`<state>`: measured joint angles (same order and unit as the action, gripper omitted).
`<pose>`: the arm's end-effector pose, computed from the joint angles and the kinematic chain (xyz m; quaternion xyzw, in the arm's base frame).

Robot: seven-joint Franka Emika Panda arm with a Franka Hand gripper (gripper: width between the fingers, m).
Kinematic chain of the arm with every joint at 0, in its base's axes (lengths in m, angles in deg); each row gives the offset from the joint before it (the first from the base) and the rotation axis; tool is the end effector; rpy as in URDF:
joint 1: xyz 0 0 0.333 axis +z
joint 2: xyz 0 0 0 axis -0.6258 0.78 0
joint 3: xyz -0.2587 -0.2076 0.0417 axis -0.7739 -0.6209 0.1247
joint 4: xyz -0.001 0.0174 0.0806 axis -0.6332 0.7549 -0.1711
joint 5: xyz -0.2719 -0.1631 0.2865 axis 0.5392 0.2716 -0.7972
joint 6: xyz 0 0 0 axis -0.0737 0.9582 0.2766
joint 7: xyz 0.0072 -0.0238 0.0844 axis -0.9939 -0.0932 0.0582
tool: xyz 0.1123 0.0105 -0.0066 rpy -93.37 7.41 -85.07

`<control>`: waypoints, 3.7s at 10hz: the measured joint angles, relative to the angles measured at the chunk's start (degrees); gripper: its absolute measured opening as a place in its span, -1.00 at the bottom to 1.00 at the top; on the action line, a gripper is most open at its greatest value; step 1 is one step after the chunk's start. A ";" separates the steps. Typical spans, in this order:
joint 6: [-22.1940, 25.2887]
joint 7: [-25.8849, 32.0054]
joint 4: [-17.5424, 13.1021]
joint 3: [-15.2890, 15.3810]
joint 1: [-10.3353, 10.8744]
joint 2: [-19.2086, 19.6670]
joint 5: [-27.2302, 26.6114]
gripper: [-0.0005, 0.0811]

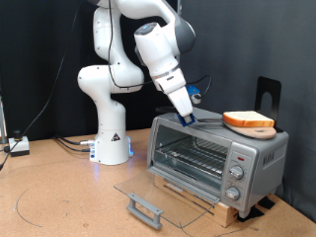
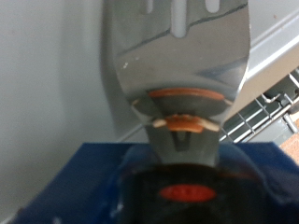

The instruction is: Make a piece of toast with the oven

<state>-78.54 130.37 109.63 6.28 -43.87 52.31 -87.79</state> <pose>0.3841 0.0859 0.3760 -0.9393 -0.2540 -0.1252 0.1937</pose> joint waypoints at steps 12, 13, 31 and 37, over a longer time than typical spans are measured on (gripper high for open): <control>-9.76 -10.68 -2.95 10.90 0.69 4.76 -3.28 -0.02; -10.62 -11.33 -3.47 11.35 0.69 5.65 -3.34 -0.02; -2.74 4.47 -0.60 2.91 0.82 -1.06 -15.97 -0.02; 6.53 8.76 -0.60 -7.44 -6.84 -1.29 -5.61 -0.02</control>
<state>-72.01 139.13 109.03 -1.16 -50.71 51.01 -93.40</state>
